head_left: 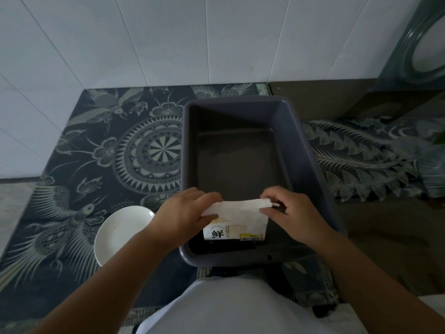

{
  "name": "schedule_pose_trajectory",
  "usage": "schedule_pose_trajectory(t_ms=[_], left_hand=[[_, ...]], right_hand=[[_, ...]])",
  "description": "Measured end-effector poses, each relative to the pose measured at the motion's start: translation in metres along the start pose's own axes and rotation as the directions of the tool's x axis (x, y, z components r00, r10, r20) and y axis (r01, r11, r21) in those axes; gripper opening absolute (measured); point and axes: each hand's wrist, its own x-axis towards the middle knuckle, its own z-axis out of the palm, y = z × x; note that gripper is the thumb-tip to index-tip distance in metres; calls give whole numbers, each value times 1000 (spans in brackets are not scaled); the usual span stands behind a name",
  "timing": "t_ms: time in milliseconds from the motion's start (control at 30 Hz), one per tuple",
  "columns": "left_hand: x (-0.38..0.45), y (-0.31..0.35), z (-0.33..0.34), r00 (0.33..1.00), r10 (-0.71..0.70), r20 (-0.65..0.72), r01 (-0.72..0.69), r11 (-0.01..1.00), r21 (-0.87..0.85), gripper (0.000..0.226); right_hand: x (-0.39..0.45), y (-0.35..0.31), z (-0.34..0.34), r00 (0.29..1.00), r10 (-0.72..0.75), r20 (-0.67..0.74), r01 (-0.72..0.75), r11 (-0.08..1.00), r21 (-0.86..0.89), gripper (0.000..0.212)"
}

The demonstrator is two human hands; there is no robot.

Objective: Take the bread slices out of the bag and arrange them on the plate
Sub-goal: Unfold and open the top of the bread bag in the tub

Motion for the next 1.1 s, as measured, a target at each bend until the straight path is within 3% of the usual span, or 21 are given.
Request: schedule_pose_trajectory(t_ms=[67,267,500,567,633,700,767,967,1100], left_hand=[[1,-1,-3,1000,27,7,-27,1000,-6,30],[5,2,-3,990,-137,33,141,934,-327,7],[8,2,-2,933,-323,157,359,844,-400,18],[11,3,-4,962,-255,101,274,912,-304,14],[15,5,-7,987,-150,60,158,971,-181,12],[20,6,-12,994,-91,57,97,987,-124,14],[23,4,-15,995,-62,80,71,992,-109,15],[22,3,-21,982,-29,184,41,997,-61,18],[23,7,-22,965,-45,258,72,993,-97,19]], right_hand=[[1,1,-3,999,-40,5,40,998,47,15],[2,-3,-6,1000,-19,-2,19,993,113,10],[5,-5,-5,993,104,57,-114,971,208,17],[7,-7,-3,995,103,20,-105,978,180,20],[10,-12,-4,999,44,-15,-44,999,31,12],[14,-19,-7,998,-57,2,56,987,-150,8],[18,-24,-13,993,-105,55,115,967,-226,15],[31,-44,-29,951,28,309,67,954,-292,34],[38,-52,-31,889,102,447,26,962,-271,24]])
